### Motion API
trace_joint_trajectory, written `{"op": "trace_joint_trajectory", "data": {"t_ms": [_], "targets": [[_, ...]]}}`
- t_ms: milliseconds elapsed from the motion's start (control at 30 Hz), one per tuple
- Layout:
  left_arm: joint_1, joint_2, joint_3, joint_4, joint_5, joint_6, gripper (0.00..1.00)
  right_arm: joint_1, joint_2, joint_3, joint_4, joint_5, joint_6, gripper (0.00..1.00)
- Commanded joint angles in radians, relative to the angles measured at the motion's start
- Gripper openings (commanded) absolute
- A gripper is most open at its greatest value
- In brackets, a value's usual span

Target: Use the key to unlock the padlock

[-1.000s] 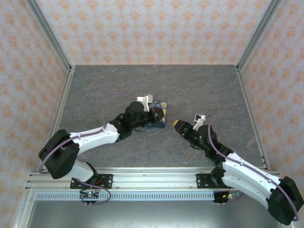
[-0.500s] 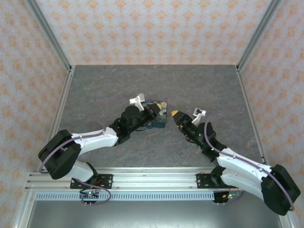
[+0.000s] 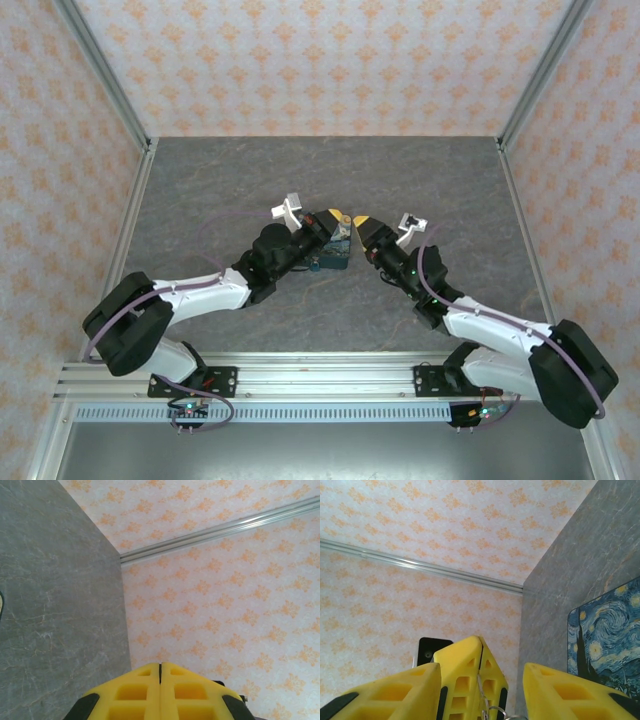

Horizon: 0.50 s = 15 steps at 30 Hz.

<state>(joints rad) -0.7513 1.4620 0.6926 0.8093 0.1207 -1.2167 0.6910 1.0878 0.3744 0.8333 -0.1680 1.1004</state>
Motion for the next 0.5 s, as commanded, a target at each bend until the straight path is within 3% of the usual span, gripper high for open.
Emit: {"op": "trace_joint_trajectory", "data": {"t_ms": [0,467], "targets": [[-0.009,0.015,-0.008,0.057,-0.029,-0.025,0.0,-0.003,0.022,0.036,0.08,-0.023,0.017,0.46],[-0.013,0.023,-0.008,0.05,-0.034,-0.023,0.0,0.015,0.112,0.054,0.14,-0.077,0.026,0.4]]}}
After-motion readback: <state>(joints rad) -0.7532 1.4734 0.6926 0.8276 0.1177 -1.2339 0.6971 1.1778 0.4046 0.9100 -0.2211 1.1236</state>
